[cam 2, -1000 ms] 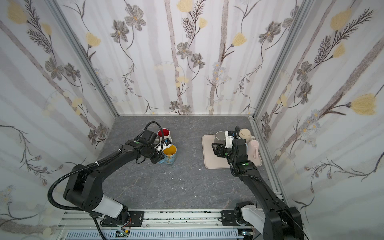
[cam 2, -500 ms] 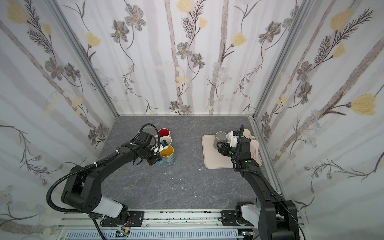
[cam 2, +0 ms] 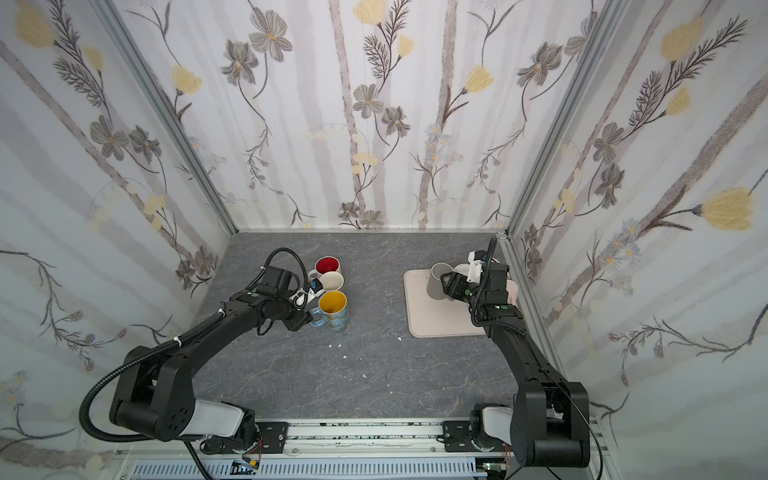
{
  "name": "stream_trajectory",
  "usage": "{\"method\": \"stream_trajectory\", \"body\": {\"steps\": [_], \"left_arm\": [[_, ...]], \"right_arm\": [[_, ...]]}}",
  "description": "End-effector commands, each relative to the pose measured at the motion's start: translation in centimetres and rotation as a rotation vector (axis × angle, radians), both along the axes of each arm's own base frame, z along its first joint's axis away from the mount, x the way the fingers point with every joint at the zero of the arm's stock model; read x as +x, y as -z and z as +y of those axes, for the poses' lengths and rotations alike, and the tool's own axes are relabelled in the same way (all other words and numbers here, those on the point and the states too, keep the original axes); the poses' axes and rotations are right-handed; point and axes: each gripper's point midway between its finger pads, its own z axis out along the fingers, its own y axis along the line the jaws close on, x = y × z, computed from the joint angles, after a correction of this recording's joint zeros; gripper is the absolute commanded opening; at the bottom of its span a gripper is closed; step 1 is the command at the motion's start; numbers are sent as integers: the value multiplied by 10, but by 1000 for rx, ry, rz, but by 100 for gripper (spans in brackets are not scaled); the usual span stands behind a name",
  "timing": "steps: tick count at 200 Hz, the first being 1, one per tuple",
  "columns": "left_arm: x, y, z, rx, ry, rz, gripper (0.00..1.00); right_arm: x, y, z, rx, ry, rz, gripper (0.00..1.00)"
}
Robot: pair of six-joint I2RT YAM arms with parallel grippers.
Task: Turn the mug right side up
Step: 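Open left gripper off blue mug while right gripper moves over light blue mug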
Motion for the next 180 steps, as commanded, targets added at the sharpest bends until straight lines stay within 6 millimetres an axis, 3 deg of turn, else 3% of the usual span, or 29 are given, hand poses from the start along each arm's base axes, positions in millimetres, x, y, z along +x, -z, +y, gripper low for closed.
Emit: {"method": "stream_trajectory", "body": {"steps": [1,26,30,60,73,81,82,99,140,163,180], "left_arm": [[9,-20,2,-11,-9,-106,65],[14,-42,2,-57,-48,-206,78],[15,-53,3,-69,-52,-244,80],[17,-83,7,-108,-75,-401,89],[19,-96,10,-137,-114,-453,99],[21,-102,12,-156,-132,-477,100],[21,-102,12,-158,-132,-478,100],[24,-113,11,-207,-158,-508,100],[32,-132,3,-394,-283,-461,100],[35,-116,-12,-477,-335,-266,100],[40,-125,-23,-517,-360,-163,100]], "right_arm": [[-1,2,-18,-34,59,31,67],[-7,3,-43,-92,160,57,67],[-8,2,-46,-111,173,56,67],[-29,2,-69,-235,268,83,68],[-40,4,-79,-278,316,83,69],[-43,0,-84,-291,341,68,69],[-48,10,-84,-296,342,89,69],[-57,20,-92,-321,379,105,70],[-60,49,-97,-329,409,165,64],[-54,60,-96,-334,390,199,62],[-47,61,-97,-349,385,237,62]]}}
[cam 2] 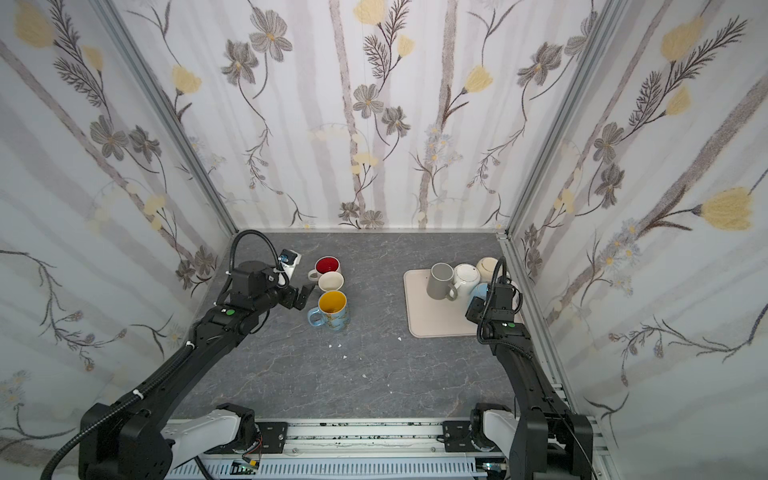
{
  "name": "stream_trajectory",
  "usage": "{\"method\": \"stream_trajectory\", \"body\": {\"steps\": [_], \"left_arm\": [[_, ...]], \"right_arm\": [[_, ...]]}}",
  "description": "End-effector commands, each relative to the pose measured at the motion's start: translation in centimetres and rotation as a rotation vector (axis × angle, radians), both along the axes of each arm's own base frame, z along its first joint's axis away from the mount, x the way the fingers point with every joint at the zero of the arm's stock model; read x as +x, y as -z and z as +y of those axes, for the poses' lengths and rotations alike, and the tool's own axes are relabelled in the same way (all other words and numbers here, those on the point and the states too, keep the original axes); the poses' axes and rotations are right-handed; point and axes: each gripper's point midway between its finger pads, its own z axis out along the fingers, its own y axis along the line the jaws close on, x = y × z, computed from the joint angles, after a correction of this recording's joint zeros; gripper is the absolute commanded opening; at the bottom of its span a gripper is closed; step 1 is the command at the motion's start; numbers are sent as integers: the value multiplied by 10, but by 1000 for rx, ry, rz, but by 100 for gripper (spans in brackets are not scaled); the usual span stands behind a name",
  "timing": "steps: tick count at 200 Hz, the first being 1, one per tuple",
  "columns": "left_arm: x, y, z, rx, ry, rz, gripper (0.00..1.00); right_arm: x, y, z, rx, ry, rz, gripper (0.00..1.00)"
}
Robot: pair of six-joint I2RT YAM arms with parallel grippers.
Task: Turn the mug right side up
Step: 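Open left gripper off blue mug while right gripper moves over light blue mug, then grasp light blue mug handle with right gripper while left gripper moves toward tray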
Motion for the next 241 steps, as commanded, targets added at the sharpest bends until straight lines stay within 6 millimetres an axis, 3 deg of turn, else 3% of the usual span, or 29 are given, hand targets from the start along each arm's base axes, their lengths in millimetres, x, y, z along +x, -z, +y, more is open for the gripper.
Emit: {"method": "stream_trajectory", "body": {"steps": [1,6,29,46,50,54,93,117,156,189,241], "left_arm": [[-1,-7,-18,-159,-5,157,100],[1,-3,-23,-169,-2,184,100],[1,-20,-40,-231,10,139,100],[-5,-24,-64,-264,54,116,100],[-8,-25,-71,-273,66,110,100],[-10,-26,-78,-282,76,102,100],[-45,-41,-156,-430,220,14,100],[-60,-32,-194,-469,279,30,100],[-77,7,-242,-396,358,148,100],[-85,24,-261,-367,384,199,100],[-84,27,-260,-358,370,190,100]], "right_arm": [[13,-7,-4,-24,7,1,62],[15,-7,-5,-29,8,12,62],[16,4,-11,-58,21,68,62],[19,13,-13,-74,21,89,62],[18,16,-14,-78,21,102,62],[26,7,-15,-83,23,83,62],[30,24,-13,-81,-1,142,53],[33,27,-9,-78,-26,156,42],[31,34,-11,-102,-41,195,24],[28,33,-8,-116,-51,198,12],[15,23,10,-101,-97,191,3]]}}
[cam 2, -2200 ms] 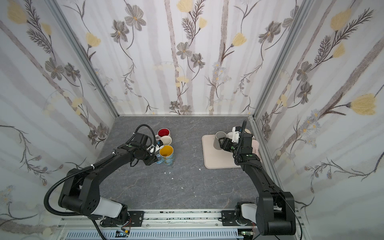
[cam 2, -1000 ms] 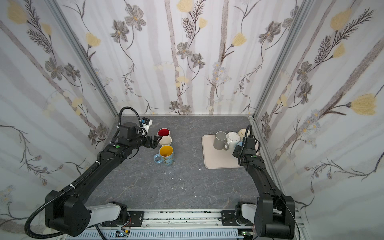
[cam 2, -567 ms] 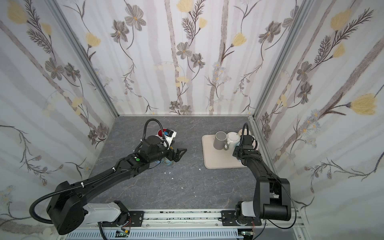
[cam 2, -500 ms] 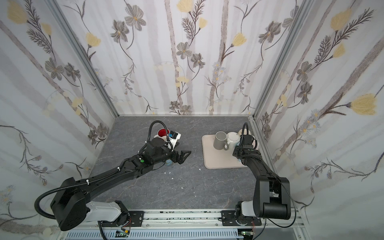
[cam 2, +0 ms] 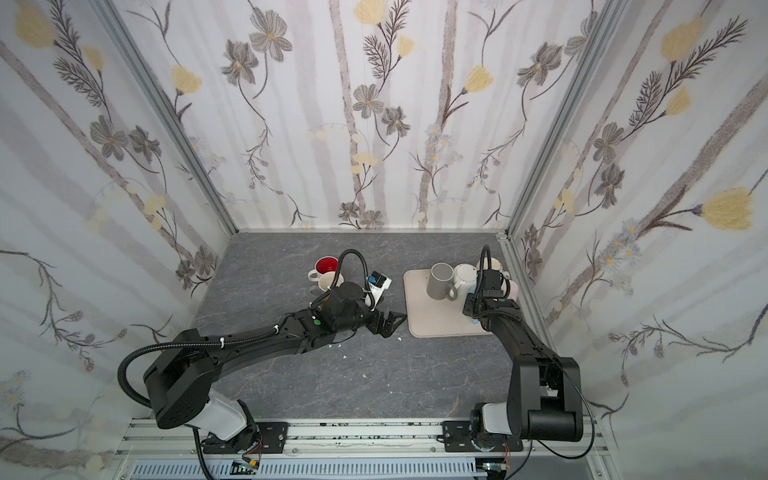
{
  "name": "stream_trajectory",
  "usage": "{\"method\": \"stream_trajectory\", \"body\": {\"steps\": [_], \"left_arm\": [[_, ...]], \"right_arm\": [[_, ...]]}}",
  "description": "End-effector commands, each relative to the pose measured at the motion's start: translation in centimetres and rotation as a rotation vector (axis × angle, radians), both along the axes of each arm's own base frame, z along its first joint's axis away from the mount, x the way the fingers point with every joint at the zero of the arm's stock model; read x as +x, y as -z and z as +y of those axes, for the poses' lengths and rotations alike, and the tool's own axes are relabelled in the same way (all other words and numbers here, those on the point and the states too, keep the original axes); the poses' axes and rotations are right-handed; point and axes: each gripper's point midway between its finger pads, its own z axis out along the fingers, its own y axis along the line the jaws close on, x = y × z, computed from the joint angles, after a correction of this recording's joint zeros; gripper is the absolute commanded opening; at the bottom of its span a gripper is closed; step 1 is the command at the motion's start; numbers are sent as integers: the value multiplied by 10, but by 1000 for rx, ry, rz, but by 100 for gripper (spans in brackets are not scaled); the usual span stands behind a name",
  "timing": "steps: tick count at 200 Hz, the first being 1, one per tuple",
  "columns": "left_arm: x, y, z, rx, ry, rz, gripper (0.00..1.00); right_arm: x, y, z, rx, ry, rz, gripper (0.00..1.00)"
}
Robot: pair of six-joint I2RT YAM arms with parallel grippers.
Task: Turn the mug right side up
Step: 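Grasp light blue mug handle with right gripper while left gripper moves toward tray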
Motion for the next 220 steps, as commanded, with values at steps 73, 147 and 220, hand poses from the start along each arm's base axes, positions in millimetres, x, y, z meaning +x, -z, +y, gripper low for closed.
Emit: {"method": "stream_trajectory", "body": {"steps": [73,147,220], "left_arm": [[9,1,0,-7,-47,-12,100],[26,28,1,1,-184,108,100],[23,54,-4,64,-175,176,100]], "right_arm": [[-39,4,85,151,-142,-7,0],[-32,3,159,202,-350,-48,7],[-25,6,140,50,-304,43,41]]}}
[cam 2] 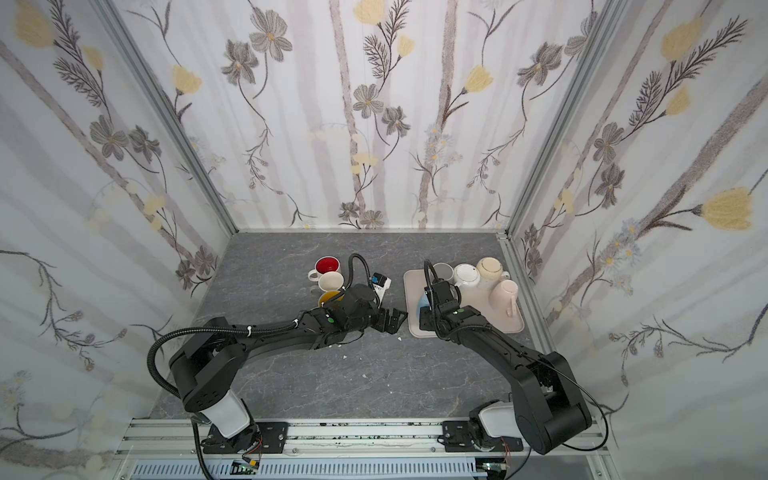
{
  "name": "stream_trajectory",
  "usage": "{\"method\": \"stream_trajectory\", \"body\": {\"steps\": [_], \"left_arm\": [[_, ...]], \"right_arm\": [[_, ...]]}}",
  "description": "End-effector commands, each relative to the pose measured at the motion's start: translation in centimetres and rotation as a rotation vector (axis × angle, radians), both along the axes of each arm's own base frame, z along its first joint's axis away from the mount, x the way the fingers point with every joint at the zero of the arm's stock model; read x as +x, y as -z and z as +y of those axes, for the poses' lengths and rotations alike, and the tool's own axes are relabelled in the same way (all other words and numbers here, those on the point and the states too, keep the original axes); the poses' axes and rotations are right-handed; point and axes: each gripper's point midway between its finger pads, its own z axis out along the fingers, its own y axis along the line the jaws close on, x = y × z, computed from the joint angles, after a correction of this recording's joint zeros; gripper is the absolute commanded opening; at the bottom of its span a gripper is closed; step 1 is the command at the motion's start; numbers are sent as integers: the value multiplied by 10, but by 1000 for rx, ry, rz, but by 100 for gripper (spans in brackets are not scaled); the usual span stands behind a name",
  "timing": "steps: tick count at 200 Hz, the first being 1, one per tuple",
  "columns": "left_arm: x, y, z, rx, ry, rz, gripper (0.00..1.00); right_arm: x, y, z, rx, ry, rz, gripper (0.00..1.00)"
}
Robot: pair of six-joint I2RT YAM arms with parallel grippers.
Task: Turn the mug right side up
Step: 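Grasp light blue mug handle with right gripper while left gripper moves toward tray, then lift light blue mug off tray with right gripper toward the open left gripper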
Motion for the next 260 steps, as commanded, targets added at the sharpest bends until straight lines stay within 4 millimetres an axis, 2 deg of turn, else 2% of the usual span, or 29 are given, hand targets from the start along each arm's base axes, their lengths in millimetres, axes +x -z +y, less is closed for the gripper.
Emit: {"method": "stream_trajectory", "body": {"steps": [1,61,122,151,164,181,215,260], "left_arm": [[0,4,-2,21,-1,22,100],[-5,7,-4,10,19,54,100],[-1,2,-6,4,5,50,100],[2,-2,-4,13,-9,36,100],[5,-5,0,27,-29,19,100],[12,-12,9,43,-59,-9,100],[22,-44,25,-32,-82,-65,100],[19,-75,35,-163,-76,-100,100]], "right_arm": [[4,-3,-10,-65,19,10,41],[12,8,-5,-104,-14,73,38],[19,0,-10,-154,-33,39,10],[21,-3,-11,-175,-47,34,0],[22,-9,-10,-167,-50,7,0],[27,-27,-7,-128,-51,-76,0],[32,-63,1,-28,-45,-229,0],[35,-88,5,84,0,-343,0]]}}
